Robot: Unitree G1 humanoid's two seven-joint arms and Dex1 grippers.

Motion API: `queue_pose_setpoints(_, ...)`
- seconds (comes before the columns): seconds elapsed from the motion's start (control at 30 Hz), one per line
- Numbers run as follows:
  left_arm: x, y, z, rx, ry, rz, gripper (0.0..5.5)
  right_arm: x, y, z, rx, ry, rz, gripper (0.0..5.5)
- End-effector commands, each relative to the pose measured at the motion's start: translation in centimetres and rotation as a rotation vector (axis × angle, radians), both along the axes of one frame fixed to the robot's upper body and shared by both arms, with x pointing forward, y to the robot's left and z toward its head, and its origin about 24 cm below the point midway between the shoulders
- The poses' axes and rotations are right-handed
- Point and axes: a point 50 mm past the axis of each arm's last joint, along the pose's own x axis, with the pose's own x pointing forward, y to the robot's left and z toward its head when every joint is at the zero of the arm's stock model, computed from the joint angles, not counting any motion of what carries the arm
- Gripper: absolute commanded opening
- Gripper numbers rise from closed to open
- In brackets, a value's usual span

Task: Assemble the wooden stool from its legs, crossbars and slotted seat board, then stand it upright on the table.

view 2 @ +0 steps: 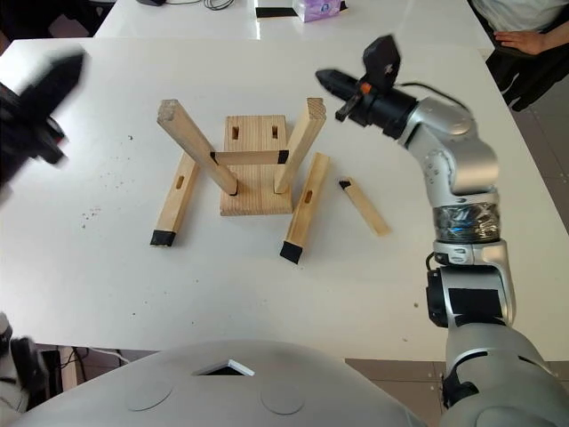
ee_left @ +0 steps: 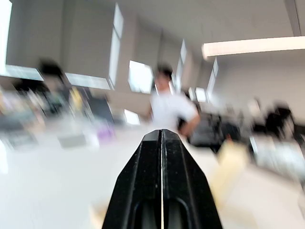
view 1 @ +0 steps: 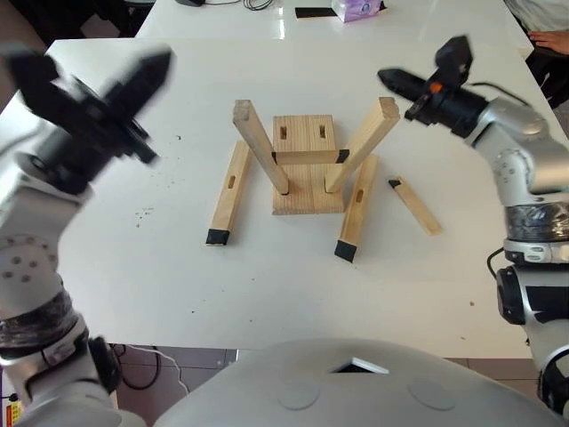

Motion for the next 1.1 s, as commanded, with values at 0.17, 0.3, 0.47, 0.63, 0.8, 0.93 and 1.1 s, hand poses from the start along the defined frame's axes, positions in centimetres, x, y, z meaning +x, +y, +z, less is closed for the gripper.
queue_pose_setpoints(0.17, -1.2, -4.9, -6.4, 0.036, 0.167, -0.242, 0.0, 0.1, 2.4, -1.2, -0.043, 0.008, 0.233, 0.03)
queue_pose_setpoints(0.3, 0.7, -6.3, -6.5, 0.045, 0.102, -0.211, 0.0, -1.0, 3.1, -1.8, -0.079, 0.036, 0.369, 0.03)
queue_pose_setpoints(0.47, 2.5, -5.0, -7.1, 0.158, 0.063, -0.128, 0.0, -2.7, 4.1, -3.9, -0.114, 0.064, 0.412, 0.03)
queue_pose_setpoints(0.63, 2.9, -3.3, -7.4, 0.222, 0.056, -0.075, 0.0, -5.4, 6.8, -5.4, -0.01, 0.117, 0.423, 0.03)
queue_pose_setpoints(0.8, 3.9, -2.9, -7.9, 0.256, 0.049, -0.037, 0.0, -7.7, 9.3, -5.5, 0.115, 0.193, 0.405, 0.03)
queue_pose_setpoints(0.93, 5.4, -2.5, -8.0, 0.284, 0.02, 0.012, 0.0, -9.2, 10.8, -5.5, 0.187, 0.258, 0.392, 0.03)
queue_pose_setpoints(1.1, 7.0, -2.1, -8.0, 0.302, -0.006, 0.051, 0.0, -10.1, 11.8, -5.4, 0.236, 0.305, 0.359, 0.03)
